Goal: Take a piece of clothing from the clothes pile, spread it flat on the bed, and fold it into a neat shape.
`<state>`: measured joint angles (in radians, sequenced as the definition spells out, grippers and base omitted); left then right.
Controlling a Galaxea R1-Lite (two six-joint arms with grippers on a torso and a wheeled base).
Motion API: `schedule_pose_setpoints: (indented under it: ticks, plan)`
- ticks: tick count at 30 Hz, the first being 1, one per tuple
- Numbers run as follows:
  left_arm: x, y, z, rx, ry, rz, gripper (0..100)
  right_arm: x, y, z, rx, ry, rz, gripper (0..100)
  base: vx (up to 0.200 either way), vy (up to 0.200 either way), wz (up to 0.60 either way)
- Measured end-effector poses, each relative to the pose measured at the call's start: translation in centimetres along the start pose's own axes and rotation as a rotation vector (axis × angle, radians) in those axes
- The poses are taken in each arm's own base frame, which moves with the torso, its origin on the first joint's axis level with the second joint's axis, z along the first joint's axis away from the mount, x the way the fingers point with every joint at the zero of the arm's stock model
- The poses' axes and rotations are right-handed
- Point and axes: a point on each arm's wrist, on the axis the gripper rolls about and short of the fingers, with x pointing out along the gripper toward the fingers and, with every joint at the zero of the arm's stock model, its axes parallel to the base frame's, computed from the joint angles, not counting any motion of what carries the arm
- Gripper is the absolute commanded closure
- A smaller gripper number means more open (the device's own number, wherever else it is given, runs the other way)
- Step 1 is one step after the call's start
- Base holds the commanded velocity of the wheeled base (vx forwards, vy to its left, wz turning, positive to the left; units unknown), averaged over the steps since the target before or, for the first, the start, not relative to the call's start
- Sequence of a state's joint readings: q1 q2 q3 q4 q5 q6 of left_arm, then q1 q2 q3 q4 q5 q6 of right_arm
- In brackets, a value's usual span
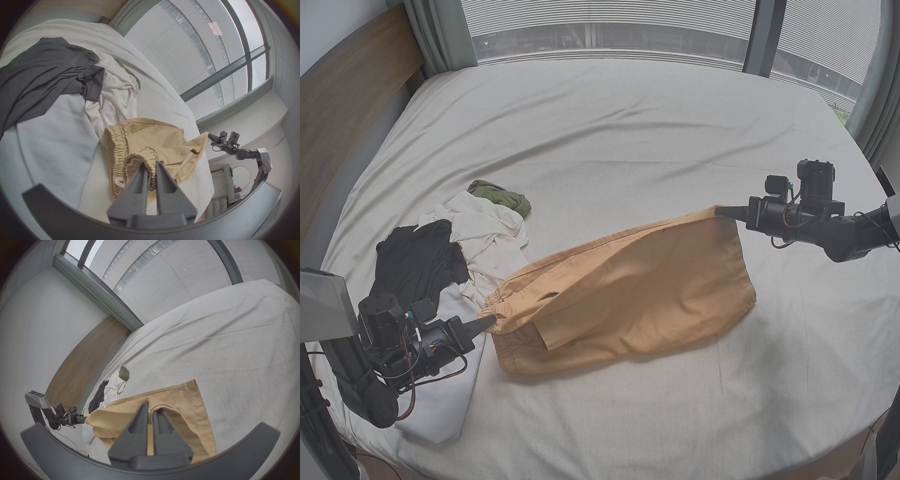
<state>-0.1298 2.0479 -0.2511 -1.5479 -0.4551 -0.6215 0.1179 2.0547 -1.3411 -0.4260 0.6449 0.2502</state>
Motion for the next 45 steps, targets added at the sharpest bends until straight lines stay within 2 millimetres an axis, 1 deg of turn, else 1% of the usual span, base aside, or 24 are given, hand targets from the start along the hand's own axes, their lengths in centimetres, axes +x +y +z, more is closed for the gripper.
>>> schedule_pose_setpoints:
  ticks: [1, 7, 15, 20, 25, 31, 39, 45]
  plan:
    - [0.0, 0.0, 0.0, 0.001, 0.0, 0.0, 0, 0.1, 0.0, 0.0, 0.0, 0.001, 0.001, 0, 0.0, 0.0, 0.0]
    - [0.2, 0.0, 0.2, 0.005, -0.012, 0.002, 0, 0.4, 0.0, 0.1, -0.005, -0.002, 0.007, 0, 0.0, 0.0, 0.0]
    - [0.6, 0.5, 1.6, -0.022, -0.102, 0.05, 0, 1.0, 0.0, 0.4, -0.033, -0.054, -0.032, 0, 0.0, 0.0, 0.0]
    - [0.6, 0.4, 1.8, -0.036, -0.114, 0.047, 0, 0.6, 0.1, -0.5, -0.015, -0.037, -0.046, 0, 0.0, 0.0, 0.0]
    - [0.1, -0.4, 1.4, -0.036, -0.094, 0.03, 0, -1.0, 0.7, -1.8, 0.022, -0.001, -0.061, 0, 0.0, 0.0, 0.0]
    - [-0.7, -1.5, 0.9, -0.029, -0.066, -0.008, 0, -4.0, 2.2, -3.2, 0.117, 0.031, -0.072, 0, 0.0, 0.0, 0.0]
    - [-1.5, -2.9, 0.2, -0.014, -0.03, -0.055, 0, -7.7, 3.1, -4.7, 0.151, 0.024, -0.084, 0, 0.0, 0.0, 0.0]
    - [-2.2, -4.2, -0.5, 0.001, 0.003, -0.102, 0, -9.9, 3.5, -7.4, 0.158, 0.012, -0.083, 0, 0.0, 0.0, 0.0]
